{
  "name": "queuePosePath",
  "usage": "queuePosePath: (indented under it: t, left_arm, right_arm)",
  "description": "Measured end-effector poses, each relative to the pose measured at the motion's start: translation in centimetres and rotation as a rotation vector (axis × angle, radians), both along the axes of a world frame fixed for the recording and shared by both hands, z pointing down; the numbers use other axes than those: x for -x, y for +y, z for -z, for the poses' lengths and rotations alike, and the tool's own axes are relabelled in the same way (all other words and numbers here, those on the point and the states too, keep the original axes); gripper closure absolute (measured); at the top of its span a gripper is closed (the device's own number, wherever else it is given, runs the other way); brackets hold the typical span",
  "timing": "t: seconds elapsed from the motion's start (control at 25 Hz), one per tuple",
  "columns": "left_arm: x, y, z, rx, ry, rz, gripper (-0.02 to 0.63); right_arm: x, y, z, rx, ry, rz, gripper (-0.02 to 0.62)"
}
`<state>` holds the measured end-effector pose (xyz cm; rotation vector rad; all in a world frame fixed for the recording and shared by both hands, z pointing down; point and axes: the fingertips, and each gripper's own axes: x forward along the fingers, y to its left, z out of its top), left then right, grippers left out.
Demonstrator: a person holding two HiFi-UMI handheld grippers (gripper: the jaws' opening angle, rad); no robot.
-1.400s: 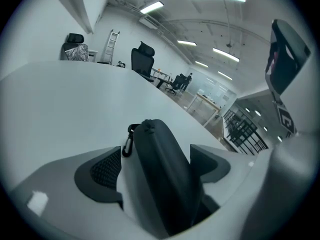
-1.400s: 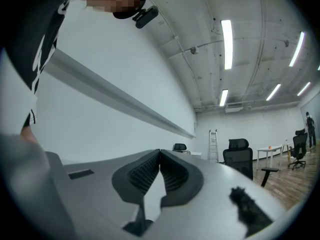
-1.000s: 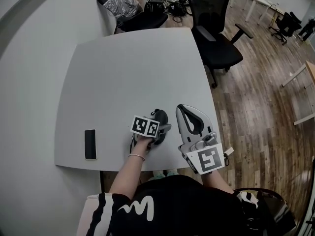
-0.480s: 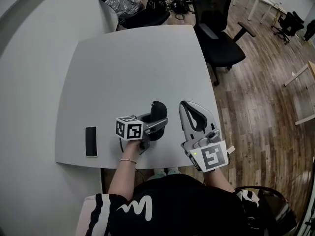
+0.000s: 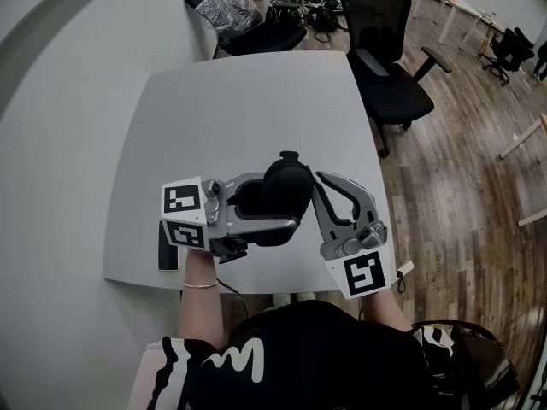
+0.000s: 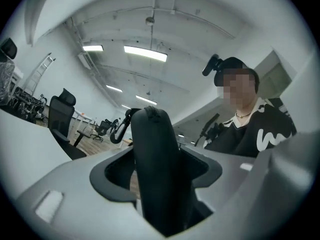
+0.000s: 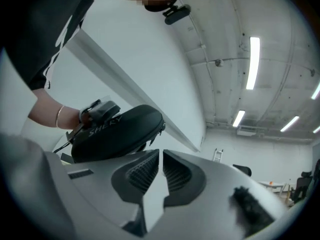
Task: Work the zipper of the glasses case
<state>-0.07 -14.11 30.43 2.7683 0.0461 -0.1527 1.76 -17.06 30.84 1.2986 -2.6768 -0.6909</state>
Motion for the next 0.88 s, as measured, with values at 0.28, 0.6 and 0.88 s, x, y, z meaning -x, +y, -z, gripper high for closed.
queuePosePath:
  t: [0.28,0.6,0.88]
  left_arm:
    - [1.0,1.4,0.1,-0.051,-0.129,-0.064,0.321]
    - [1.5,2.2,-1.2,-0.056,-0.219,-0.066,0.325]
    - [1.5,4.2,-1.7,-0.100,-0.332,-0.193,0.333]
  right_arm:
    - [1.6,1.6,1.7,-0.100,0.022,0.048,0.586]
    - [2.1,2.6,1.7,-0.131,0.023,0.081,0.586]
    - [2.5,5.6,0.9,-0.216,0.148,0.259,0.586]
